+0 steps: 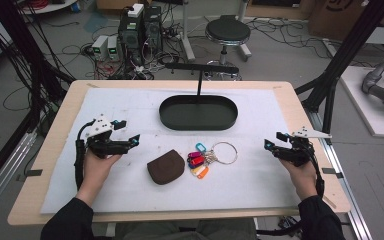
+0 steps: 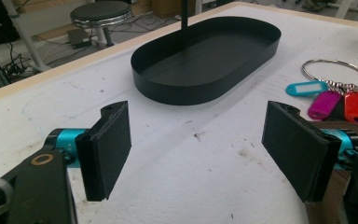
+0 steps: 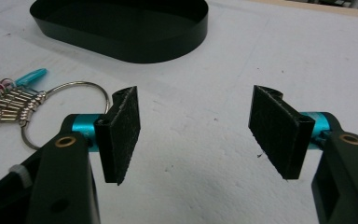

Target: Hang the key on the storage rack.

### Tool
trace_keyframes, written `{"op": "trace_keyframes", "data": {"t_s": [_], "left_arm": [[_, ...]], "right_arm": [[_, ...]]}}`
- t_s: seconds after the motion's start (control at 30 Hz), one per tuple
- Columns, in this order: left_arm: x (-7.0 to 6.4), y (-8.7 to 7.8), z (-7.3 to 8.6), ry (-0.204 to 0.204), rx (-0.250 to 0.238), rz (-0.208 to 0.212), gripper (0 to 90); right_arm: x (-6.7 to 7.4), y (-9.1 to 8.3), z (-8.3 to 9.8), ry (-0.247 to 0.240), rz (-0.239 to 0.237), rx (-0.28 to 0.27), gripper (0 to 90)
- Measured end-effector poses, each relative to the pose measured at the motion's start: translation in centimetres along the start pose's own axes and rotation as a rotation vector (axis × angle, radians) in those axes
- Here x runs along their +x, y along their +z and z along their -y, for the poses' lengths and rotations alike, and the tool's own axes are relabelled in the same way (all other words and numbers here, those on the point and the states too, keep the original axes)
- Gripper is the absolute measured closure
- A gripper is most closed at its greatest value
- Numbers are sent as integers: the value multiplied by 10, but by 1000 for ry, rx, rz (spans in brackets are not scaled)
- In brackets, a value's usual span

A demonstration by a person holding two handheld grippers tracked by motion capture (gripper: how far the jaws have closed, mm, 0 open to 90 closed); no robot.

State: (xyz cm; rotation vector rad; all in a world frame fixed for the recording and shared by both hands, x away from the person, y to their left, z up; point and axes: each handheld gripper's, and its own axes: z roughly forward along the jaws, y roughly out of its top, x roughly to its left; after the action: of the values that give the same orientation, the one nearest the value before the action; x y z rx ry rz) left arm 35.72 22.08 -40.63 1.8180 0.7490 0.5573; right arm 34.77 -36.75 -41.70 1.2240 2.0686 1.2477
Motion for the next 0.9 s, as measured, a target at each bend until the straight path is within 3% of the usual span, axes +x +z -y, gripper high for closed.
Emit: {"op": "trace_keyframes", "data": {"t_s": [0.37,0.9], "left_arm": [[0,0,1,-7,26,2,237],[-3,-2,5,-3,55,-4,237]], "right_arm": [[26,24,-4,-29,-68,52,476],[52,65,-8,-79,-108,160,635]]}}
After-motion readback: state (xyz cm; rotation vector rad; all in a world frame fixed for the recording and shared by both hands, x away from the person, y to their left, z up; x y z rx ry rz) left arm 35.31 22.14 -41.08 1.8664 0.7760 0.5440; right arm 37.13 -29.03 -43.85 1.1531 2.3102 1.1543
